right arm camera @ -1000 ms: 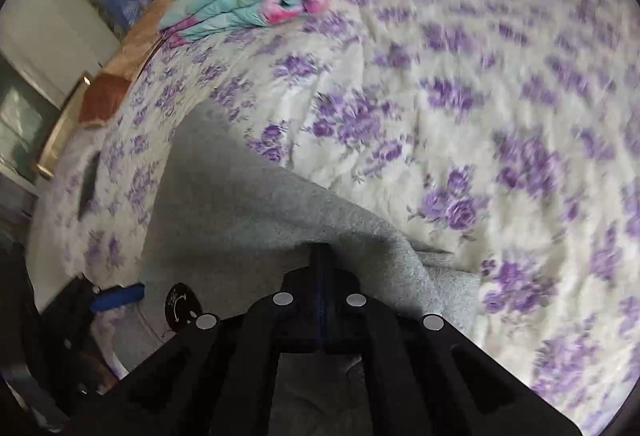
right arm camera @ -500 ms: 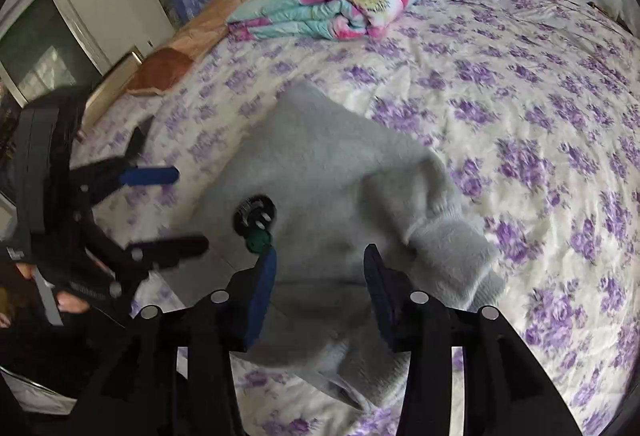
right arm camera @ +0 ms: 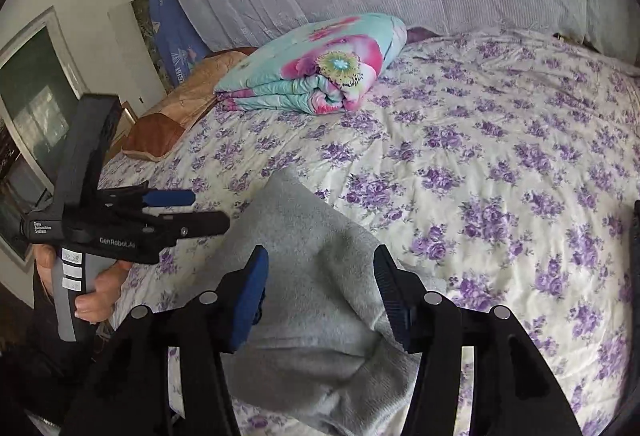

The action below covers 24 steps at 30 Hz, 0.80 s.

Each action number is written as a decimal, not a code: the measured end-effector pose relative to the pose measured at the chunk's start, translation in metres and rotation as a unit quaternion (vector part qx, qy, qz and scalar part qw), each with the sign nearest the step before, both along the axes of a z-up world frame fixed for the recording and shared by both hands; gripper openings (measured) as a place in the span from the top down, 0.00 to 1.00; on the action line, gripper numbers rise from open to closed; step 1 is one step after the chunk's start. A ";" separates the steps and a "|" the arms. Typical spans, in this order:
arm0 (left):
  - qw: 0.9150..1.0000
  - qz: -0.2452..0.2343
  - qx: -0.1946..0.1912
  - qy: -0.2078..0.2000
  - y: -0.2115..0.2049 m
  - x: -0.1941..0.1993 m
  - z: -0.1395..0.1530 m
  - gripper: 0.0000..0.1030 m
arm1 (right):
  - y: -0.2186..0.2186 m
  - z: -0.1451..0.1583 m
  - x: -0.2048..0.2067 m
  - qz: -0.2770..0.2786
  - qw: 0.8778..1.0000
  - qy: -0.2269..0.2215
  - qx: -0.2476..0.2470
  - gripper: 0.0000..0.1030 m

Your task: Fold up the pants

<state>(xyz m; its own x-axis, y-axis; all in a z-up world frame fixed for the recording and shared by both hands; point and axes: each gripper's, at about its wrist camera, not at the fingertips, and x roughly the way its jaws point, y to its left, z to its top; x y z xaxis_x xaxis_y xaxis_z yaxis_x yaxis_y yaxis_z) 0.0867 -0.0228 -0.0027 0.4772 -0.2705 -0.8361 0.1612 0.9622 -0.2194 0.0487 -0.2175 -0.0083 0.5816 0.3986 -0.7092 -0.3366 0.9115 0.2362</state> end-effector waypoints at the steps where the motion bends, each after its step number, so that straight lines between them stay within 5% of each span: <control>1: 1.000 -0.004 -0.007 0.024 -0.007 0.015 -0.008 0.04 | 0.001 -0.009 0.010 -0.009 1.000 0.015 0.006 0.46; 4: 0.996 -0.023 0.009 0.083 -0.016 0.056 -0.042 0.04 | -0.003 -0.044 0.039 -0.037 0.997 0.069 0.003 0.46; 6: 0.994 -0.010 0.031 0.105 -0.010 0.075 -0.072 0.04 | -0.015 -0.062 0.052 -0.060 0.996 0.058 -0.036 0.63; 7: 0.989 -0.004 -0.001 0.145 -0.003 0.086 -0.092 0.04 | -0.025 -0.072 0.057 -0.066 0.995 0.067 -0.032 0.76; 8: 0.986 0.006 -0.028 0.166 0.004 0.093 -0.102 0.04 | -0.036 -0.078 0.061 -0.062 0.995 0.076 0.006 0.76; 10: 0.989 -0.006 -0.015 0.145 0.001 0.085 -0.091 0.04 | -0.045 -0.077 0.058 -0.059 0.994 0.084 0.040 0.76; 13: 0.992 -0.013 -0.018 0.127 0.006 0.068 -0.068 0.04 | -0.036 -0.057 0.034 -0.045 0.997 0.055 0.023 0.70; 16: 0.996 0.000 -0.015 0.084 0.027 0.043 -0.042 0.04 | -0.029 -0.033 -0.007 -0.024 0.999 0.009 0.031 0.35; 20: 0.995 0.048 0.040 0.084 0.044 0.032 -0.057 0.04 | -0.023 -0.046 -0.032 -0.006 1.000 0.020 -0.005 0.32; 24: 0.990 0.057 0.011 0.126 0.056 0.041 -0.093 0.04 | -0.023 -0.061 -0.029 -0.023 0.999 0.018 -0.029 0.33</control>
<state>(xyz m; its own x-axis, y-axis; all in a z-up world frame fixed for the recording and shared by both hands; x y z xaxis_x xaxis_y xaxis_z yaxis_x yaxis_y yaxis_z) 0.1274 0.0334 -0.0953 0.2782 -0.2081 -0.9377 -0.0065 0.9758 -0.2184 0.0194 -0.2405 -0.0690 0.5715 0.3290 -0.7518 -0.2864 0.9385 0.1931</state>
